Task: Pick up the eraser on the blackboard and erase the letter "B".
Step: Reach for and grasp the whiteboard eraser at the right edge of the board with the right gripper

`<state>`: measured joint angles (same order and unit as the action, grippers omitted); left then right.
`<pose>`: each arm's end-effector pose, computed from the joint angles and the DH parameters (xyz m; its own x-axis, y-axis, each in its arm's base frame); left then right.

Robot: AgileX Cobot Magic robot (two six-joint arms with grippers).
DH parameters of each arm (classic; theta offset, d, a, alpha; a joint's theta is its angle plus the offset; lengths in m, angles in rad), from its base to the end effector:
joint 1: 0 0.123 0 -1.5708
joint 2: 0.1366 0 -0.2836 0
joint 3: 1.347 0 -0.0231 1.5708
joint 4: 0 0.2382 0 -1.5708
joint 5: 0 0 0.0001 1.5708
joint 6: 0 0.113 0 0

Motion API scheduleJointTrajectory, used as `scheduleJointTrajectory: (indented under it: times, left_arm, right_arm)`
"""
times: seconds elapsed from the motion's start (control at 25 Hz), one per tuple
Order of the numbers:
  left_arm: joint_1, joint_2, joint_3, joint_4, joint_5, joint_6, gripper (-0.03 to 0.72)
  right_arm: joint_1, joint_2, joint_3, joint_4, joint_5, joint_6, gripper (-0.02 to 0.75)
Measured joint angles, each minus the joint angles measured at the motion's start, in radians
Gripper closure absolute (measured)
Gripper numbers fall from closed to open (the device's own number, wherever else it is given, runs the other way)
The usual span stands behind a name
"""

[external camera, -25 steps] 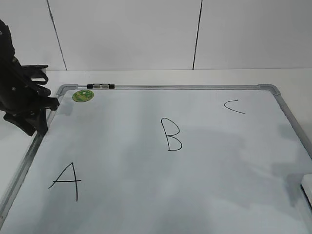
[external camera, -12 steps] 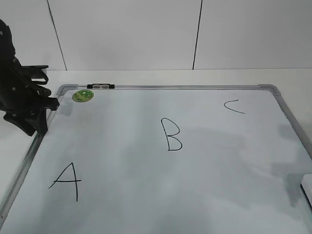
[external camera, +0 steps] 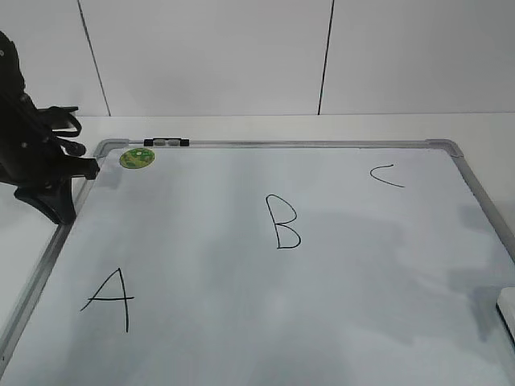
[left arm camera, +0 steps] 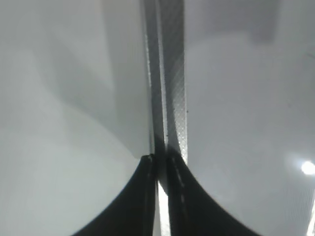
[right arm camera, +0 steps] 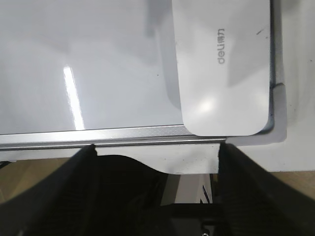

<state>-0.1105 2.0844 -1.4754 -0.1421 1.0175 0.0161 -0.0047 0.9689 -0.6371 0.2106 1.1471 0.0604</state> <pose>0.3897 -0.0569 0.1379 -0.9982 0.0519 -0.0289 0.0551 0.9910 -0.1223 0.1301 0.0209 0.2322 -0.9763 0.1494 -0.1568 0.1144 0.9704 0.2127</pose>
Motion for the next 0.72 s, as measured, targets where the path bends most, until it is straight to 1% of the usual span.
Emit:
scheduleJointTrajectory:
  times: [0.32, 0.44, 0.56, 0.72]
  left_arm:
    - [0.0, 0.0, -0.001, 0.0, 0.0, -0.003, 0.666]
    - [0.0, 0.0, -0.001, -0.001, 0.001, -0.003, 0.666]
    - [0.0, 0.002, -0.001, -0.001, 0.001, -0.003, 0.666]
    - [0.0, 0.002, -0.001, -0.001, 0.001, -0.003, 0.666]
  right_arm:
    - [0.0, 0.0, 0.0, -0.007, 0.0, 0.0, 0.152]
    - [0.0, 0.0, 0.0, -0.064, 0.0, 0.0, 0.151]
    - [0.0, 0.0, 0.0, -0.118, -0.008, 0.006, 0.134]
    - [0.0, 0.015, 0.0, -0.13, -0.044, 0.011, 0.117]
